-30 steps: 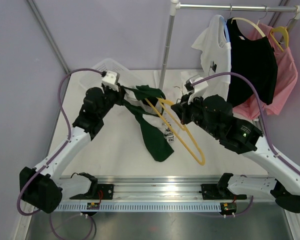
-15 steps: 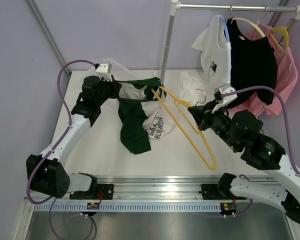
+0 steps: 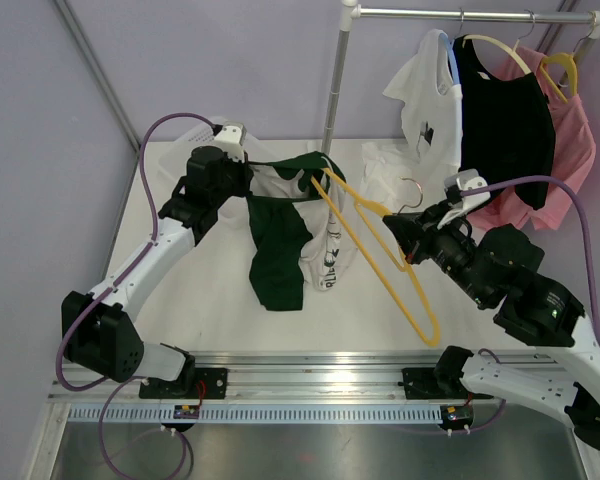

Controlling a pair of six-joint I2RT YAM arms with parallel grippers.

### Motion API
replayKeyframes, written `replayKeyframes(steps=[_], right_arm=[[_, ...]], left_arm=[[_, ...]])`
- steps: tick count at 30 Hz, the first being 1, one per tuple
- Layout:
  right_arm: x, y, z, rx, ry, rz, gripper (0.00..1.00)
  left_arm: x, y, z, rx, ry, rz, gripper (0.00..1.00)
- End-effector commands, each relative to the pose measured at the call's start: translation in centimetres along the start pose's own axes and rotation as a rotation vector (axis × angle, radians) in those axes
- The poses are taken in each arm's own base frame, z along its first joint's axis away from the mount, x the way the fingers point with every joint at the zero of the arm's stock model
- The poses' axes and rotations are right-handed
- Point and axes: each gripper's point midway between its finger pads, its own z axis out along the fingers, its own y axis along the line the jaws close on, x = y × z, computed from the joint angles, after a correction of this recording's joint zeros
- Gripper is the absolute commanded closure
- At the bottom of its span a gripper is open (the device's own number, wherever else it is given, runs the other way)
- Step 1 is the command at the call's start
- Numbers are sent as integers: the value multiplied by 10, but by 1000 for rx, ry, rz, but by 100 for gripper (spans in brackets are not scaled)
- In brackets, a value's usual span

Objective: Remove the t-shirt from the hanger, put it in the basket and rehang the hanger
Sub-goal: Remove the tshirt from the hanger

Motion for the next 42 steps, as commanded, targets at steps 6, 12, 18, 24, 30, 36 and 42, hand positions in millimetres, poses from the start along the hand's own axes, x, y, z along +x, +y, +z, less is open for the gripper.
replayKeyframes(steps=[6,12,18,24,30,36,42], right_arm=[[20,40,36,-120,180,-53,100],[64,36,53,-68,376,-119,100],[47,36,40,-105,299,-108,100],[-25,8,-13,-56,-63,43,100],[-49,-14,-43,-11,-231,133,100],[-42,-39,-2,246,-171,80,100],[-45,-51,17,380,-178,63,100]], left_arm=[[-50,51,-26,-286,-158,16,100],[-51,86,-31,-520,-137,-70,100],[-48,87,-26,-528,-128,-66,100],[-37,58,-19,-381,-107,-40,100],[-38,35,-18,-287,-103,31,100],[-13,-45,-21,-240,-70,363,100],[44,-83,4,-69,175,475,85]])
